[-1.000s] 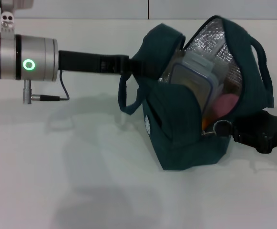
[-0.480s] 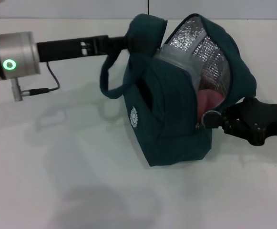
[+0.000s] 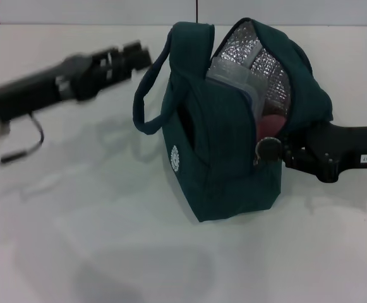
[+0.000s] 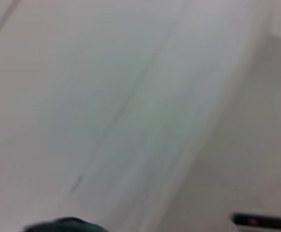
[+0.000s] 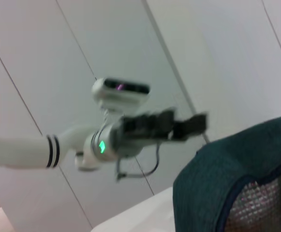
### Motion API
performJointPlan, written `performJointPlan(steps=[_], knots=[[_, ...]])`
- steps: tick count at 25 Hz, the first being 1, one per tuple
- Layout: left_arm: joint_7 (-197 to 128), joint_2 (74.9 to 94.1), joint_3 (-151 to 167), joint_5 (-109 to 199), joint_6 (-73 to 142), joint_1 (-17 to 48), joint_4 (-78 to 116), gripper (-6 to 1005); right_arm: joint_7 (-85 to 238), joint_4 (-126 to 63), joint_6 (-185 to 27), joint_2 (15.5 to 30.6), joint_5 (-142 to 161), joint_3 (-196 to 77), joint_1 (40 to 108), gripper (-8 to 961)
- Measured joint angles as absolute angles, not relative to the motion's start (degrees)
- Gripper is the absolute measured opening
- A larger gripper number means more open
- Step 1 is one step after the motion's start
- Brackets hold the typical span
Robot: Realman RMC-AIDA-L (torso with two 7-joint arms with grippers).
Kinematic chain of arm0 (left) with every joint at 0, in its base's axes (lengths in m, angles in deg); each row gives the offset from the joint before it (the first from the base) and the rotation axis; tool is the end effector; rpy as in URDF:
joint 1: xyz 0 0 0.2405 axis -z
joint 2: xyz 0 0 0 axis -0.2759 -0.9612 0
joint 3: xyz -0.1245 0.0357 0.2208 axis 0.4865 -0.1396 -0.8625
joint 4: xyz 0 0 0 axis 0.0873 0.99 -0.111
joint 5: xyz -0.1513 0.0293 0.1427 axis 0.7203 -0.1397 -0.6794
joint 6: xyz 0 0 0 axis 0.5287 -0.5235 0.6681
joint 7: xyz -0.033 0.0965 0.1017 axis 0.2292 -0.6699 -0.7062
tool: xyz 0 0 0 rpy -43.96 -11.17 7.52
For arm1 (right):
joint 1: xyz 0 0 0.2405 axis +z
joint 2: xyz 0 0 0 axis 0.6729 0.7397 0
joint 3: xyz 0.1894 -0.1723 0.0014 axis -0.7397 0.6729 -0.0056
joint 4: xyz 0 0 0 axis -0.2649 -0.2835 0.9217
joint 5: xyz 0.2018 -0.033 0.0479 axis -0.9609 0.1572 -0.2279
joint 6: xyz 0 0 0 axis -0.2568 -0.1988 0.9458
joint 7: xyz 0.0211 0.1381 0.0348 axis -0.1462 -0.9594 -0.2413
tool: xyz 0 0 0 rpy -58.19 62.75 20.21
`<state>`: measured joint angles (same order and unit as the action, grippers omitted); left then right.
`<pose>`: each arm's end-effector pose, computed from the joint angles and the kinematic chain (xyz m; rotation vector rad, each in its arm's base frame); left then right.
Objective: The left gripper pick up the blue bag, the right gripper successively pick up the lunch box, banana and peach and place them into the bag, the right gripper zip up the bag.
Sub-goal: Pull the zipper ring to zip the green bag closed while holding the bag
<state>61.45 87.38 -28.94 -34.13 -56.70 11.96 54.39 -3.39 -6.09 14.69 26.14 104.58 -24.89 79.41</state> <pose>-0.2285 0.3255 0.0413 -2.5384 -0.9122 -1.3362 0.2161 0.3253 0.0008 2.8828 -0.6087 -0.9621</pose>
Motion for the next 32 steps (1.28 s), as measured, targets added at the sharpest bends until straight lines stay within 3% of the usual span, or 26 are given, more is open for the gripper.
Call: performJointPlan(steps=[4,9,20,32], knots=[[48.19,88.73,-29.43,-34.16,-63.03,6.09,48.98,463,-3.09,-6.09,15.29,26.18,102.19,-24.83,79.59,6],[33.1,89.01,-30.1,-35.0,-63.83,2.45,38.35,464,-2.68,-6.18,15.48,26.16,96.88,-24.74,80.35,6],[17.83,89.79,-30.09,-35.8,-56.97,6.36,23.31,467,-3.56,-10.06,10.32,26.39,94.04,-19.46,85.04,6],[7.21,90.13,-29.65,-29.77,-53.43,5.7,16.25,469,-3.32,-11.47,8.21,26.51,91.42,-16.81,85.0,7]])
